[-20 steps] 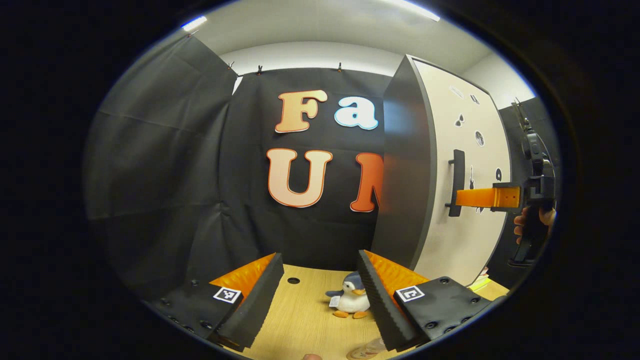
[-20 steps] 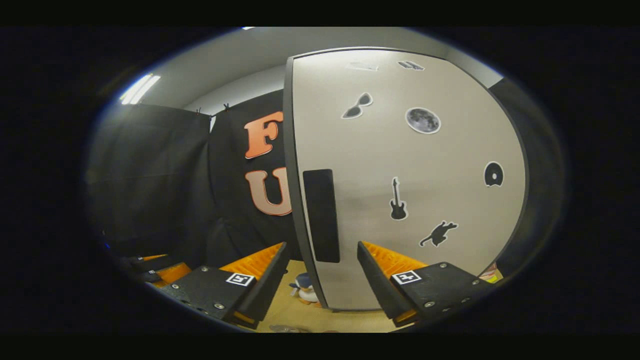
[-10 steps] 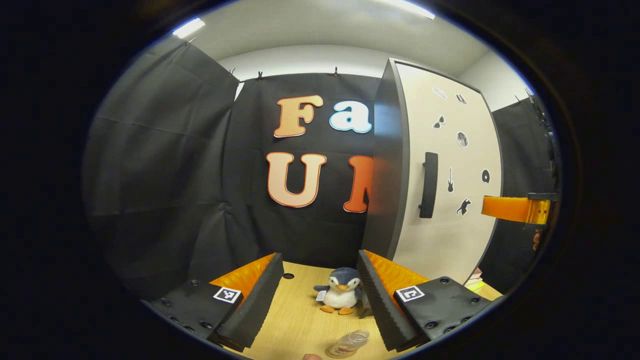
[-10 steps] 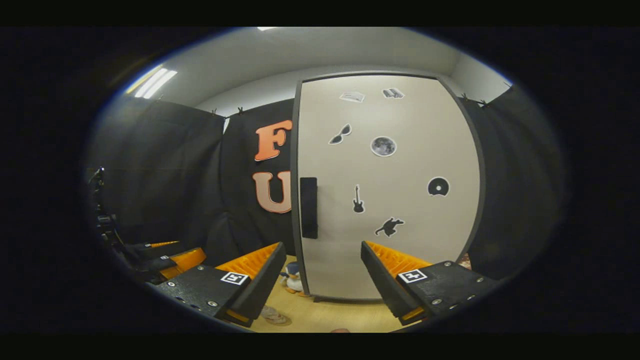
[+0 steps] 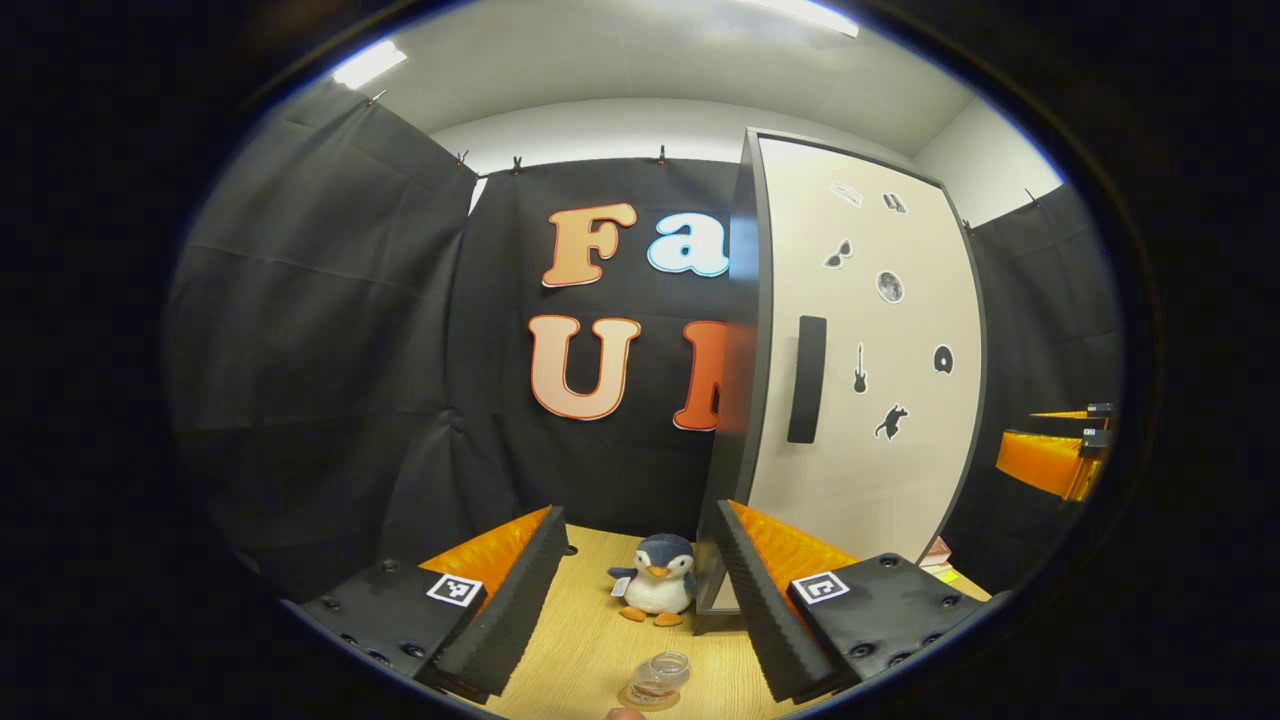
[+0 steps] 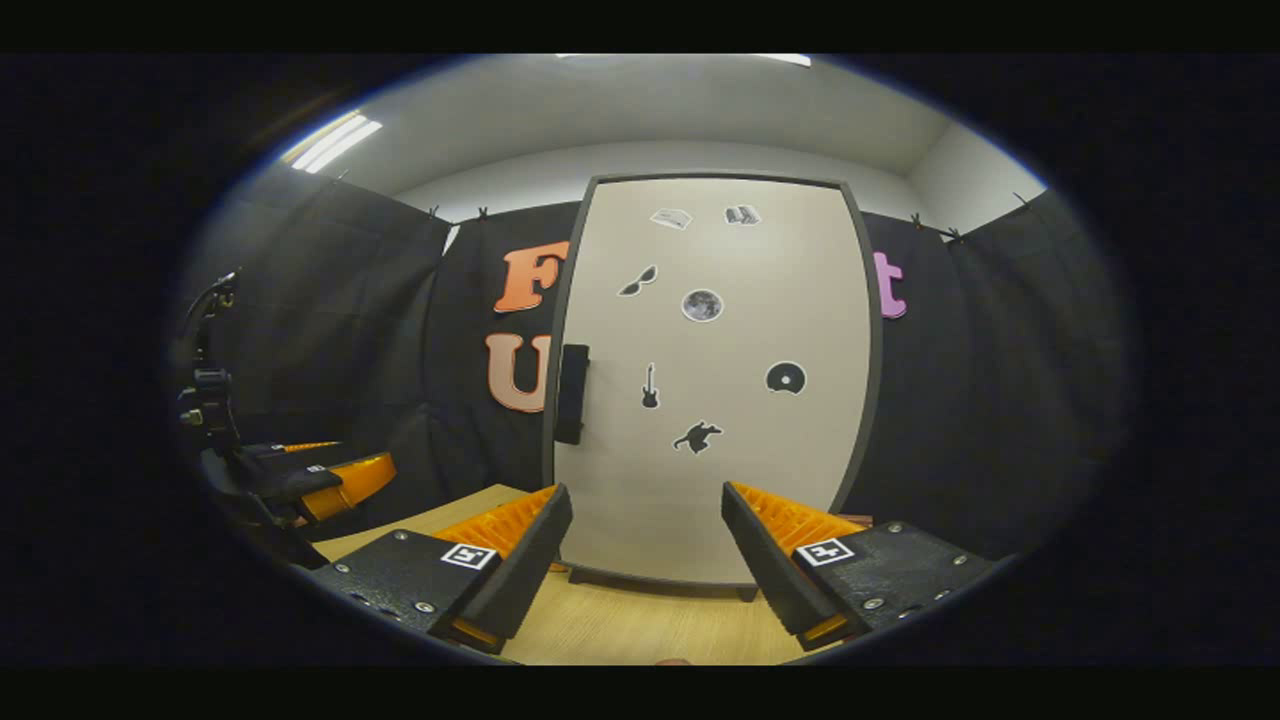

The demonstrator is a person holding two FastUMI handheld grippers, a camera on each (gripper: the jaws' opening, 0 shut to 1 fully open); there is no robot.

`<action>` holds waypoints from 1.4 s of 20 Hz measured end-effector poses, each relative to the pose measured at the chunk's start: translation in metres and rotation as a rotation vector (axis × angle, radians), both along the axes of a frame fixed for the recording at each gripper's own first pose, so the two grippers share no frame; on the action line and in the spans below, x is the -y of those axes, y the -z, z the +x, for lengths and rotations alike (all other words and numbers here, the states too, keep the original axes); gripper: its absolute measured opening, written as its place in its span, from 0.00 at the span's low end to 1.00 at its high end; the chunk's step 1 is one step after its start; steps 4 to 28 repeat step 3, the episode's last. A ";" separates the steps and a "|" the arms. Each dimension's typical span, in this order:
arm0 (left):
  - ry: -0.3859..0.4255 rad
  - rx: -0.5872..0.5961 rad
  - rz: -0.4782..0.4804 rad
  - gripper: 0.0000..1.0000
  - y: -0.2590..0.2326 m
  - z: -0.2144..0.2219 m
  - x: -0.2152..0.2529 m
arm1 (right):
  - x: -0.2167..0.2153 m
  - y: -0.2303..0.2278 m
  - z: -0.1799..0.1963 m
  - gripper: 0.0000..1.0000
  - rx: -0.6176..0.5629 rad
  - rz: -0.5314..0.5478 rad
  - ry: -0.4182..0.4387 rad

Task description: Open the cabinet door with the right hand, grasp the bottle in the cabinet with the left hand and place it on the coaster, then close the cabinet door with the right hand.

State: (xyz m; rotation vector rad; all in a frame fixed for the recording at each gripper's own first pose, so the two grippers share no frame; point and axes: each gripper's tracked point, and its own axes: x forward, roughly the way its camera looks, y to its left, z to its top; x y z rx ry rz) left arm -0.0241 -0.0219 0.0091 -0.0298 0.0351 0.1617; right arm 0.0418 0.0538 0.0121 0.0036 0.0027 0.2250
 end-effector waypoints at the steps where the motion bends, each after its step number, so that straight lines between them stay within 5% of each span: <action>1: 0.007 0.002 0.008 0.96 -0.001 0.001 0.002 | 0.002 0.002 -0.004 0.93 0.002 0.002 0.005; 28: 0.019 0.004 0.020 0.96 -0.003 0.002 0.005 | 0.007 0.004 -0.010 0.93 0.005 0.014 0.023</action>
